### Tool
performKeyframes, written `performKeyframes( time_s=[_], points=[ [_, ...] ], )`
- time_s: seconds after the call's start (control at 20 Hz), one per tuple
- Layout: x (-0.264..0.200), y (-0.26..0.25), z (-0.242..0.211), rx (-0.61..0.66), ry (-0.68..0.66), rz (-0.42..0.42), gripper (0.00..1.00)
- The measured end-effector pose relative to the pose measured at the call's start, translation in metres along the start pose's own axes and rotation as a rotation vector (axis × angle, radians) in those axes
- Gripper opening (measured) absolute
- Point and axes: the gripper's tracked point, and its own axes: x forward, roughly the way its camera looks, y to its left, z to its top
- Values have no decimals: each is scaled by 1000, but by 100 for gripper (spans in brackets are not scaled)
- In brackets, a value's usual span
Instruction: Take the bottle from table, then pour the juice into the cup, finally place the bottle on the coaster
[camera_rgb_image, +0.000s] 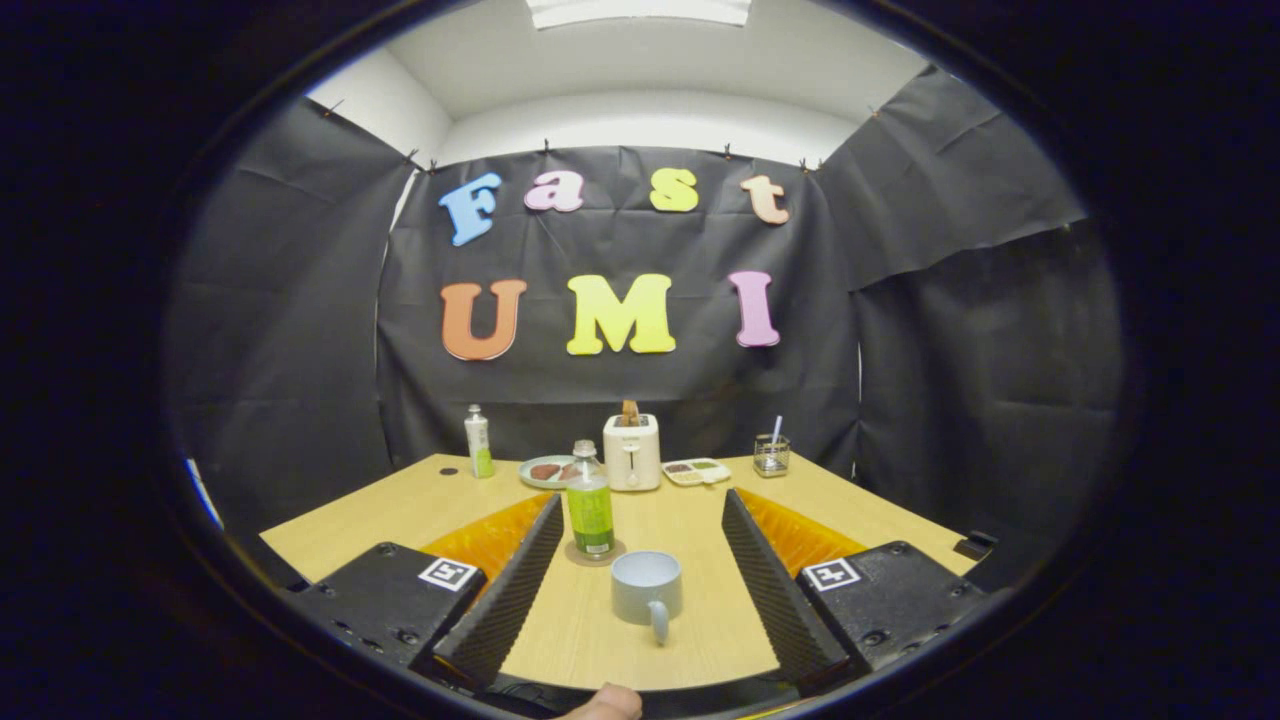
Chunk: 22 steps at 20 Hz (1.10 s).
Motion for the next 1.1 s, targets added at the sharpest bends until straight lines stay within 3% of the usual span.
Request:
performKeyframes(
  time_s=[0.25,0.45,1.1],
  points=[
    [-5,6,-7,-49,21,-32,100],
    [-10,29,-3,-3,-2,29,100],
    [-14,24,-8,-2,-11,33,100]
  ],
)
